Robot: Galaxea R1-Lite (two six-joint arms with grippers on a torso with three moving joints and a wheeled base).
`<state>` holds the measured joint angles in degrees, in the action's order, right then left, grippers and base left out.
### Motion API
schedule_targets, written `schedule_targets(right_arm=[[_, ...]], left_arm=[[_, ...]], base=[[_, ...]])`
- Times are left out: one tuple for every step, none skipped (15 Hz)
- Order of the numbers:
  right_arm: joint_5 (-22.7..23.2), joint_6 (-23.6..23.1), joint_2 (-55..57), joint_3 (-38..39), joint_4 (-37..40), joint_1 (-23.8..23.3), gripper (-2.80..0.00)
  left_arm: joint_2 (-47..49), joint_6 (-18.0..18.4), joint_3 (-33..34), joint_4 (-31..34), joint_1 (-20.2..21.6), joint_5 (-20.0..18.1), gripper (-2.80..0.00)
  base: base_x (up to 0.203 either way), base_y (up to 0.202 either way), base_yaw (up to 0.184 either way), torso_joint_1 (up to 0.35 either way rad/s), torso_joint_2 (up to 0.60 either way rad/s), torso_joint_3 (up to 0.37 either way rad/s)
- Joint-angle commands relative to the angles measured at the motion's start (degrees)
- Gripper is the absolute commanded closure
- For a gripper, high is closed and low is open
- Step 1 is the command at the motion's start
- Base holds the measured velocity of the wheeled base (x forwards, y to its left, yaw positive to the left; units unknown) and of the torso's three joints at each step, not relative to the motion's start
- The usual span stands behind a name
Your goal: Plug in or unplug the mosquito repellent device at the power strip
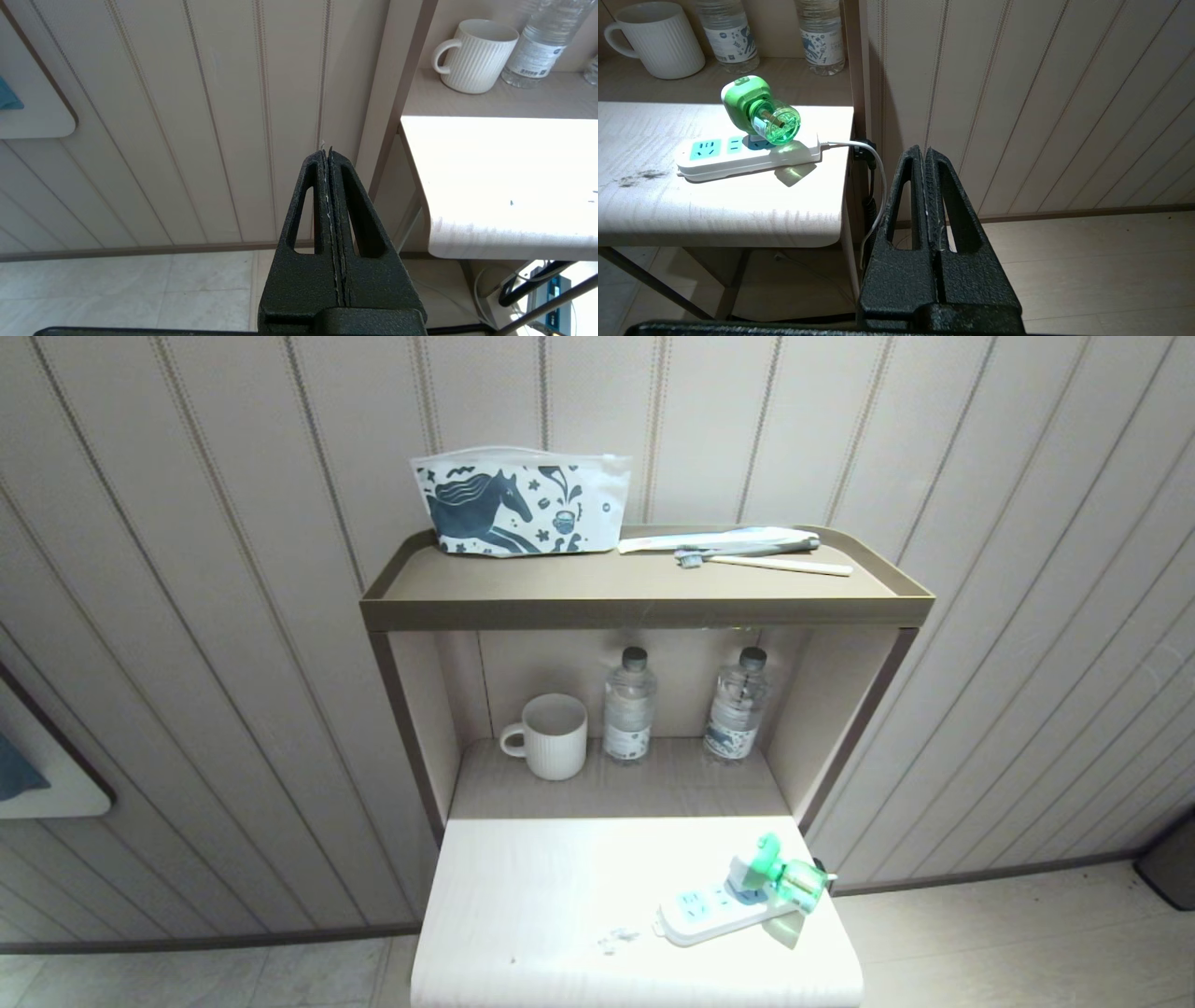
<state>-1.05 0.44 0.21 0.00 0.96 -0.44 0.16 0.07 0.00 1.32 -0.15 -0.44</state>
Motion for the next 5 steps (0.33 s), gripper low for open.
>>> schedule_targets(right_arm=[[-0.01, 0.0, 0.14, 0.0, 0.0, 0.0, 0.0], [-0.01, 0.0, 0.12, 0.0, 0.0, 0.0, 0.0], [-0.01, 0.0, 0.09, 0.0, 0.0, 0.0, 0.0], [-0.01, 0.0, 0.06, 0.0, 0.0, 0.0, 0.0], [-0.09, 0.1, 0.06, 0.0, 0.0, 0.0, 0.0]], left_arm=[[0.11, 0.01, 0.0, 0.0, -0.02, 0.0, 0.0], [0.11, -0.05, 0.0, 0.0, -0.02, 0.0, 0.0], [0.08, 0.01, 0.0, 0.0, 0.0, 0.0, 0.0], [0.11, 0.01, 0.0, 0.0, 0.06, 0.0, 0.0], [0.11, 0.01, 0.0, 0.0, -0.02, 0.0, 0.0]], base=[[0.0, 0.0, 0.0, 0.0, 0.0, 0.0], [0.0, 0.0, 0.0, 0.0, 0.0, 0.0], [0.0, 0.0, 0.0, 0.0, 0.0, 0.0], [0.0, 0.0, 0.0, 0.0, 0.0, 0.0], [0.0, 0.0, 0.0, 0.0, 0.0, 0.0]])
